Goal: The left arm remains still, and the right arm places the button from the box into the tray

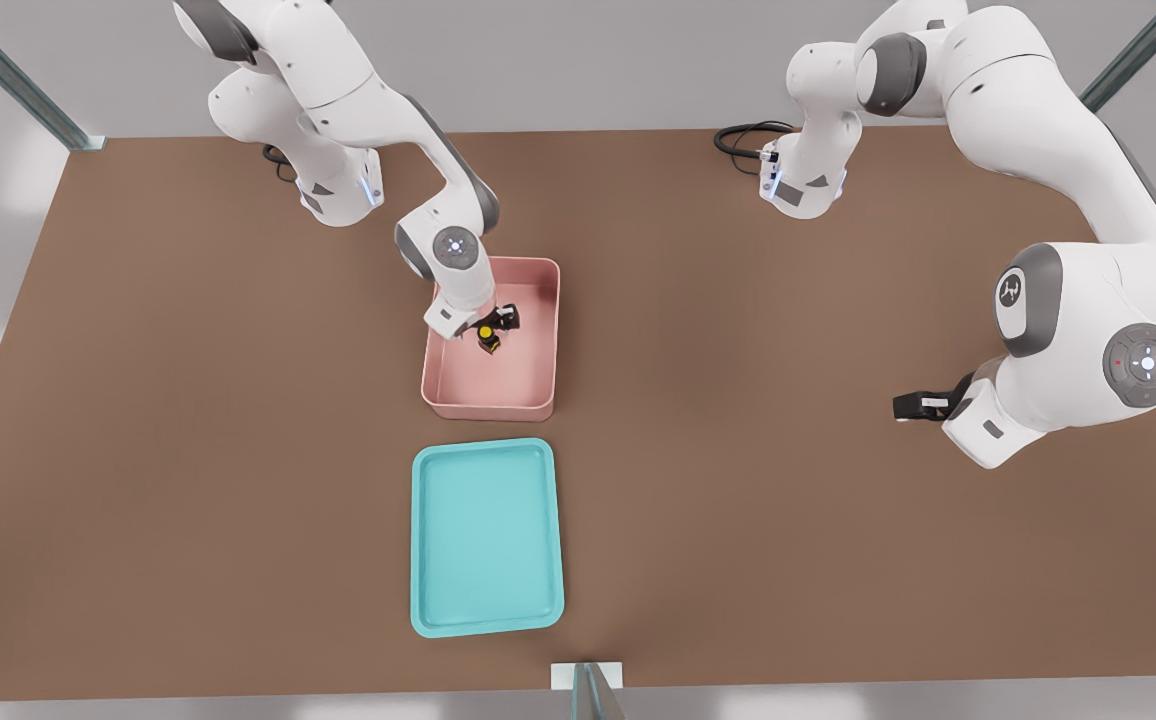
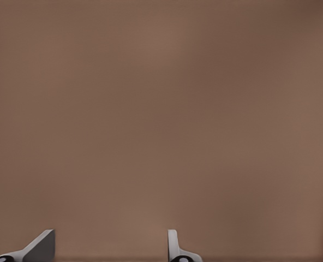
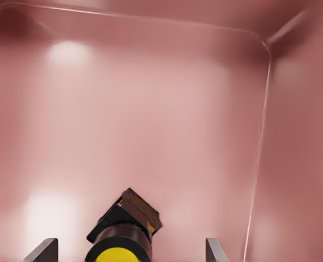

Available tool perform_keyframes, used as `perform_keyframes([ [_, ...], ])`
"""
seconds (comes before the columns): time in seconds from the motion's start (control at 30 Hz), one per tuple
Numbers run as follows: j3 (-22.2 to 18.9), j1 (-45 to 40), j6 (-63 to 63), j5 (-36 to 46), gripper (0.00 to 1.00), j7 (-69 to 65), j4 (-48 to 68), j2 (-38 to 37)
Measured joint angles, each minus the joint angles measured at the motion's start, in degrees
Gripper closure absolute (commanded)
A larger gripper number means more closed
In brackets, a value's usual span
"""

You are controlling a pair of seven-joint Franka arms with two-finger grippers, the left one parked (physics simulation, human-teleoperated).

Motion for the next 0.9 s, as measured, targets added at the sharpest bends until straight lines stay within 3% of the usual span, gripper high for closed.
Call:
perform_keyframes([
  [0.2,0.00,0.00,0.68,0.09,0.48,-0.16,-0.14,0.07],
  [0.33,-0.17,-0.03,0.81,0.20,0.57,-0.40,0.05,0.08],
  [0.53,0.48,-0.18,0.19,2.18,0.57,-0.56,1.53,0.01],
  [0.67,0.67,-0.13,-4.61,5.00,0.57,-0.70,8.94,-0.26],
  [0.9,-10.41,-1.54,-20.72,9.78,0.57,-4.90,35.50,4.52],
])
